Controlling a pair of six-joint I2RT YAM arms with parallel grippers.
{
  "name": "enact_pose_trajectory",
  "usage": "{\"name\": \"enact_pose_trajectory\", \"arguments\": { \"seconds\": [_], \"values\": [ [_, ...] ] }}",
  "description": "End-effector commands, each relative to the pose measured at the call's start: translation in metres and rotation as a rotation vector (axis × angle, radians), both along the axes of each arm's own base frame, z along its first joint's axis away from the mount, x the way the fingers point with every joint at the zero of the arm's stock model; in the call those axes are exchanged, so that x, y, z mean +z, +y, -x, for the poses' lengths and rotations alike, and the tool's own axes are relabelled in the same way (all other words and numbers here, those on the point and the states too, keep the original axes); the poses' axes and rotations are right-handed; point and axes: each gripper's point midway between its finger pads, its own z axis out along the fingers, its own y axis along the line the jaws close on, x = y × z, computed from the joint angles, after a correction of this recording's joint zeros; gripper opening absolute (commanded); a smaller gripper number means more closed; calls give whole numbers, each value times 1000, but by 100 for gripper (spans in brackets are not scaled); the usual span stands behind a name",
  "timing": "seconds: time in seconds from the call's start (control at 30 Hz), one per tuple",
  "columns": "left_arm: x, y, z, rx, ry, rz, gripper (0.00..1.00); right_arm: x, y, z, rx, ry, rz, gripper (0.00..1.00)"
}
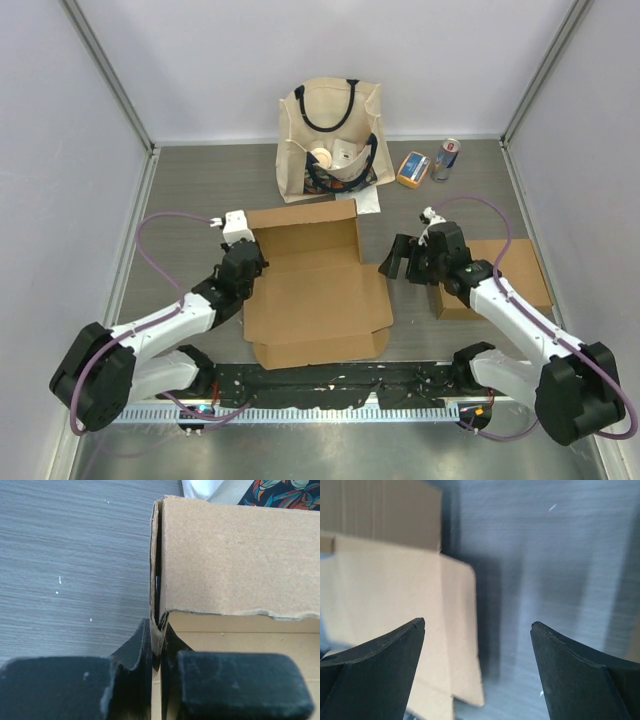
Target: Fold the paper box
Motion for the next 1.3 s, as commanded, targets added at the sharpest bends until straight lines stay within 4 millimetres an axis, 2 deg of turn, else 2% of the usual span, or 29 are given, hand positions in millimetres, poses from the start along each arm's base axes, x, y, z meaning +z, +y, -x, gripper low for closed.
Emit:
{"name": "enact_pose_trajectory", "arguments": {
  "seconds": [0.0, 0.07, 0.13, 0.2, 0.23, 0.27, 0.33, 0.37, 0.4, 0.47, 0.5, 0.6, 0.63, 0.67, 0.7, 0.73, 0.8, 0.83, 0.9, 0.93, 0.97, 1.0, 1.03, 1.07, 1.1, 1.13, 1.17, 1.2, 1.27],
  "values": [
    [19, -7, 1, 11, -6, 106, 0, -9, 37, 62, 199, 247, -261, 92],
    [20, -10, 3, -1, -2, 123, 0, -6, 48, 56, 193, 225, -339, 92],
    [17, -8, 6, 14, 13, 134, 0, -9, 55, 62, 189, 240, -419, 91],
    [16, -7, 8, 17, 23, 137, 0, -7, 59, 58, 191, 207, -457, 84],
    [17, -7, 8, 21, 26, 150, 0, -6, 61, 57, 168, 218, -486, 80],
    [19, -9, 8, 16, 27, 160, 0, -6, 61, 57, 160, 215, -497, 61],
    [15, -8, 13, 30, 67, 176, 16, 6, 64, 53, 154, 187, -535, 41],
    [21, -17, 14, -9, 85, 200, 31, 10, 63, 54, 121, 201, -551, 24],
    [17, -19, 24, -33, 144, 196, 56, 15, 63, 53, 99, 215, -552, 22],
    [29, -35, 34, -81, 194, 305, 65, 10, 55, 58, 33, 277, -513, 12],
    [31, -55, 52, -195, 258, 371, 69, 20, 53, 53, 21, 270, -496, 10],
    [66, -79, 94, -358, 273, 608, 73, 23, 51, 58, 45, 311, -451, 4],
    [90, -78, 109, -418, 205, 670, 72, 23, 51, 59, 51, 317, -438, 3],
    [101, -77, 118, -435, 190, 711, 72, 21, 49, 62, 49, 337, -422, 1],
    [109, -81, 135, -502, 195, 724, 71, 23, 50, 61, 58, 343, -424, 1],
    [137, -80, 148, -577, 135, 753, 71, 25, 52, 62, 62, 349, -432, 1],
    [157, -87, 173, -729, 147, 705, 70, 29, 55, 63, 76, 364, -446, 1],
    [188, -91, 179, -791, 118, 684, 70, 29, 53, 63, 77, 362, -434, 1],
    [185, -96, 193, -909, 177, 498, 76, 32, 52, 65, 78, 376, -421, 1],
    [214, -95, 197, -951, 130, 435, 81, 32, 52, 66, 81, 385, -422, 1],
    [185, -100, 192, -929, 263, 309, 83, 34, 53, 67, 85, 390, -430, 1],
    [180, -108, 208, -1045, 254, 152, 94, 35, 55, 68, 87, 399, -440, 1],
    [187, -103, 189, -938, 195, 16, 98, 36, 55, 68, 86, 406, -444, 1],
    [156, -109, 191, -941, 286, -179, 100, 38, 56, 67, 89, 406, -449, 1],
    [149, -129, 222, -1070, 275, -335, 100, 38, 57, 66, 87, 408, -449, 1],
    [158, -136, 225, -1101, 212, -463, 100, 39, 57, 66, 89, 409, -451, 1],
    [150, -137, 228, -1107, 192, -623, 100, 38, 58, 64, 89, 414, -448, 1],
    [130, -158, 249, -1198, 190, -768, 100, 38, 58, 64, 86, 418, -449, 1],
    [111, -174, 266, -1298, 150, -919, 100, 38, 60, 64, 89, 426, -456, 1]
  ]
}}
